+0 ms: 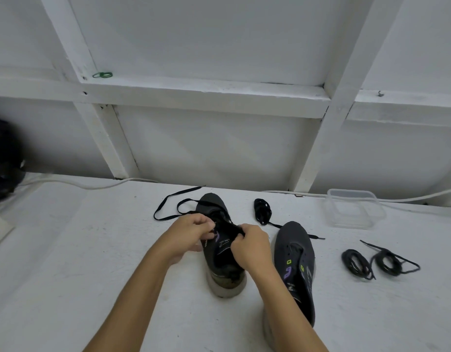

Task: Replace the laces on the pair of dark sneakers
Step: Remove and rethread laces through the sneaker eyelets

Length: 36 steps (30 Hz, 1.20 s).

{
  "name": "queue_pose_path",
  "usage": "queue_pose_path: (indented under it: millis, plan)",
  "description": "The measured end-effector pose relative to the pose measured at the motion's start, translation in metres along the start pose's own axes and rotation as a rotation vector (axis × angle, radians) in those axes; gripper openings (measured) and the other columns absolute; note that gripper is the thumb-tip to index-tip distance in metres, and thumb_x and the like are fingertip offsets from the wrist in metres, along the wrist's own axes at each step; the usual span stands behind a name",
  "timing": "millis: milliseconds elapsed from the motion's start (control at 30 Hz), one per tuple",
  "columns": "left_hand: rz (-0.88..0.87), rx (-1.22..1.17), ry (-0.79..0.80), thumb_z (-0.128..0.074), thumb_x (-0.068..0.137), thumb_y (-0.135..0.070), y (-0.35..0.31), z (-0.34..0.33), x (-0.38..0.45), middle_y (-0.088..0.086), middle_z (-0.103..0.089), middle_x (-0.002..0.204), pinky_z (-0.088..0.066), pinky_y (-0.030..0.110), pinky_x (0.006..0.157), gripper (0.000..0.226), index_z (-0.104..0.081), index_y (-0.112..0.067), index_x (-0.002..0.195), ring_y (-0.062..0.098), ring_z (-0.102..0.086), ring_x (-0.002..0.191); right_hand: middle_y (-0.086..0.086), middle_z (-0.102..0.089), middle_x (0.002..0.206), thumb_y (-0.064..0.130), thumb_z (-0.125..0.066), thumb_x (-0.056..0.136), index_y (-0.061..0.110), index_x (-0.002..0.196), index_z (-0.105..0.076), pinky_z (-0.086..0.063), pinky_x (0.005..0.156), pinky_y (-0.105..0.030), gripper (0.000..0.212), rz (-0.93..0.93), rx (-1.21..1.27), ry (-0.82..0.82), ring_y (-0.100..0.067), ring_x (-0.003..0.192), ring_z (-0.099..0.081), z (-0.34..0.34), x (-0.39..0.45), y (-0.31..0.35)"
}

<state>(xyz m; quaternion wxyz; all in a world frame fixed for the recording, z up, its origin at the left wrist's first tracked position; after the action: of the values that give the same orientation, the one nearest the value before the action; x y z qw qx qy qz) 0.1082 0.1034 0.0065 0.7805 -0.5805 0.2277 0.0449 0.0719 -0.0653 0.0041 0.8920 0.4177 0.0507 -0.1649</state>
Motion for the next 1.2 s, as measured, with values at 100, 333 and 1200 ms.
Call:
queue_pose_path:
  millis: [100,333,1200]
  plan:
    - [-0.071,-0.020,-0.058,-0.057,0.101,-0.026,-0.002,0.015,-0.008,-0.005,-0.073,0.105,-0.054,0.031,0.082,0.013,-0.068,-0.019,0.097,0.007,-0.068,0.102,-0.002,-0.066,0.083,0.007,-0.045,0.094,0.012,0.104,-0.070,-0.048,0.059,-0.027,0.027,-0.009,0.018,0.035,-0.021,0.075,-0.062,-0.003,-0.004,0.002]
    - [-0.197,0.106,-0.100,-0.053,0.102,-0.028,-0.020,0.012,-0.017,-0.014,-0.074,0.096,-0.043,0.026,0.076,0.014,-0.062,-0.027,0.091,0.005,-0.067,0.097,0.008,-0.060,0.103,0.063,-0.069,0.078,0.025,0.112,-0.055,-0.043,0.066,-0.029,0.053,0.002,-0.143,0.099,-0.014,0.089,-0.059,-0.029,-0.010,0.013]
    - [-0.276,-0.888,-0.071,-0.046,0.101,-0.025,-0.034,0.034,-0.024,0.001,-0.049,0.061,-0.059,0.033,0.083,0.035,-0.047,-0.017,0.067,0.026,-0.061,0.066,0.000,-0.064,0.103,0.045,-0.058,0.095,0.019,0.113,-0.057,-0.046,0.065,-0.029,0.032,-0.029,-0.236,0.070,-0.021,0.087,-0.063,-0.034,0.000,-0.001]
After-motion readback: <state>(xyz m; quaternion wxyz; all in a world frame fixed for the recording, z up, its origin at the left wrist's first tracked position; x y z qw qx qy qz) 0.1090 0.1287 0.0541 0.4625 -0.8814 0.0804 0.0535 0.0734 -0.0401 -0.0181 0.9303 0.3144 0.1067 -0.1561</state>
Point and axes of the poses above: each hand's wrist, its own x-axis towards the middle knuckle, its own z-axis out of the back of the hand, y = z × x, the point moved 5 cm from there along x, towards the middle knuckle
